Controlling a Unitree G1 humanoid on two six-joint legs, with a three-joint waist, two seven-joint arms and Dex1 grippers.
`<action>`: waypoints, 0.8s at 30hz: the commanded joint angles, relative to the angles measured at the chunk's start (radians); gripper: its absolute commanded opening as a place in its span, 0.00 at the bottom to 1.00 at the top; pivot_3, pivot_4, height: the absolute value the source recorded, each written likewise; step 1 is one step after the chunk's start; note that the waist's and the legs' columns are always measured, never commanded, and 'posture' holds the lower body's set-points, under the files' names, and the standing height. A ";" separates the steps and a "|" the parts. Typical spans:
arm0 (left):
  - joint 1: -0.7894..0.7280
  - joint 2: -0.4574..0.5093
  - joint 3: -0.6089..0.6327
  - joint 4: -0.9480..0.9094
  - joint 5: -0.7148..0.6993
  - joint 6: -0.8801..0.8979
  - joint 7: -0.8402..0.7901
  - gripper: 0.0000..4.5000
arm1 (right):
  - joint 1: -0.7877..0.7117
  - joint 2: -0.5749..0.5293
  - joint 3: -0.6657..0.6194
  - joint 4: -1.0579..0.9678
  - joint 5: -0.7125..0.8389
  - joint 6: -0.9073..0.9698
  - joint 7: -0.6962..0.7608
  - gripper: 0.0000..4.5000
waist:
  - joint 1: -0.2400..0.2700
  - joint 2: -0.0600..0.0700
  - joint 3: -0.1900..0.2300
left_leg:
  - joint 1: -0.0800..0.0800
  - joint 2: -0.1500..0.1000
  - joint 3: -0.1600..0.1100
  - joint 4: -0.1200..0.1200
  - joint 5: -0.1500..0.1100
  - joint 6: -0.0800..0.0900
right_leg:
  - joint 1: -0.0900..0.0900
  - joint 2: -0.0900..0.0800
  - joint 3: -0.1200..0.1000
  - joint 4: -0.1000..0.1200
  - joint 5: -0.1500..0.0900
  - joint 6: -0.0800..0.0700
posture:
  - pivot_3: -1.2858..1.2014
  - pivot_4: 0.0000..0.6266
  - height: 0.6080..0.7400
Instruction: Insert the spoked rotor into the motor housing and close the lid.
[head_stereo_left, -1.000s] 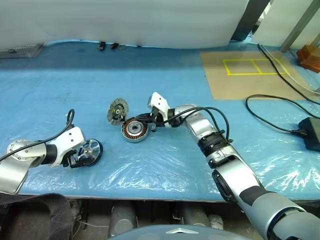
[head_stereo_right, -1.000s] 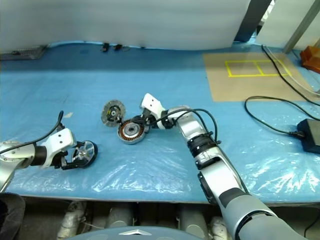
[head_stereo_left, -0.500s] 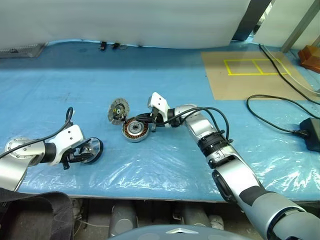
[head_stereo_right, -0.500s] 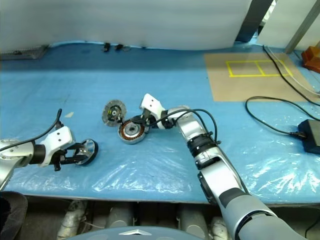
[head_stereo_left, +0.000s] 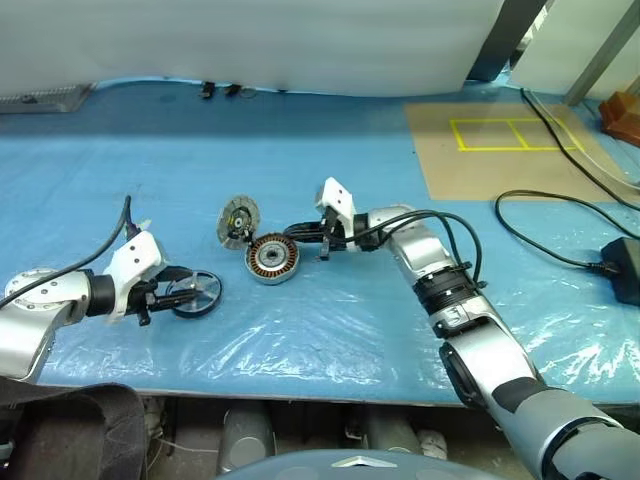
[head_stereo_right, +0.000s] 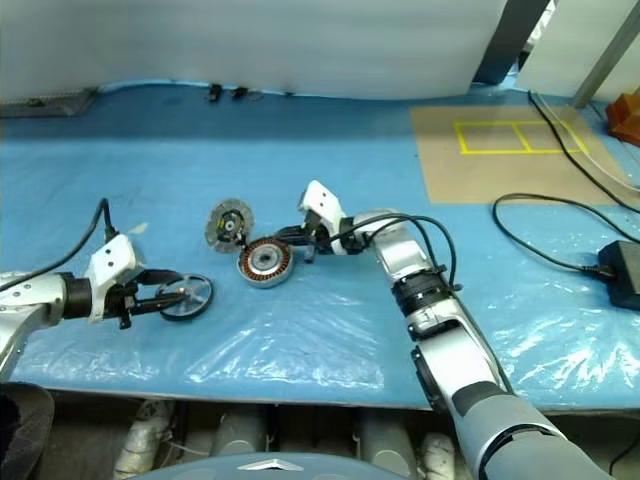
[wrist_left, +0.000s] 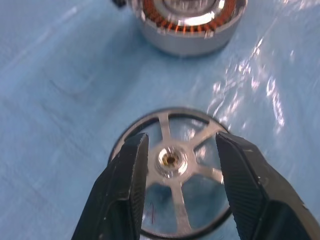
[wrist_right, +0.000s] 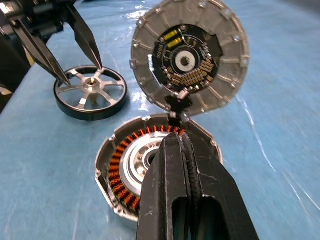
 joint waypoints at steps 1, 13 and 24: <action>-0.012 0.000 0.042 -0.060 -0.059 0.039 0.005 0.29 | -0.012 -0.016 -0.012 -0.022 0.013 -0.014 0.005 0.00 | -0.002 0.000 0.000 | 0.000 0.000 0.000 0.000 0.000 0.000 | 0.000 0.000 0.000 0.000 0.000 0.000 | 0.52 0.24 1.00; -0.017 0.059 0.073 -0.082 -0.046 0.056 0.038 0.01 | 0.009 -0.058 -0.020 -0.036 0.019 -0.001 -0.004 0.00 | -0.003 0.000 0.000 | -0.001 0.000 0.000 0.000 0.000 0.000 | 0.000 0.001 0.000 -0.001 0.000 0.000 | 0.52 0.24 1.00; 0.037 0.106 0.045 -0.111 -0.002 0.109 0.053 0.64 | 0.001 -0.046 -0.010 -0.015 0.004 -0.026 -0.013 0.00 | -0.003 0.000 0.000 | -0.001 0.000 0.000 0.000 0.000 0.000 | -0.001 0.001 0.000 -0.001 0.000 0.000 | 0.52 0.24 1.00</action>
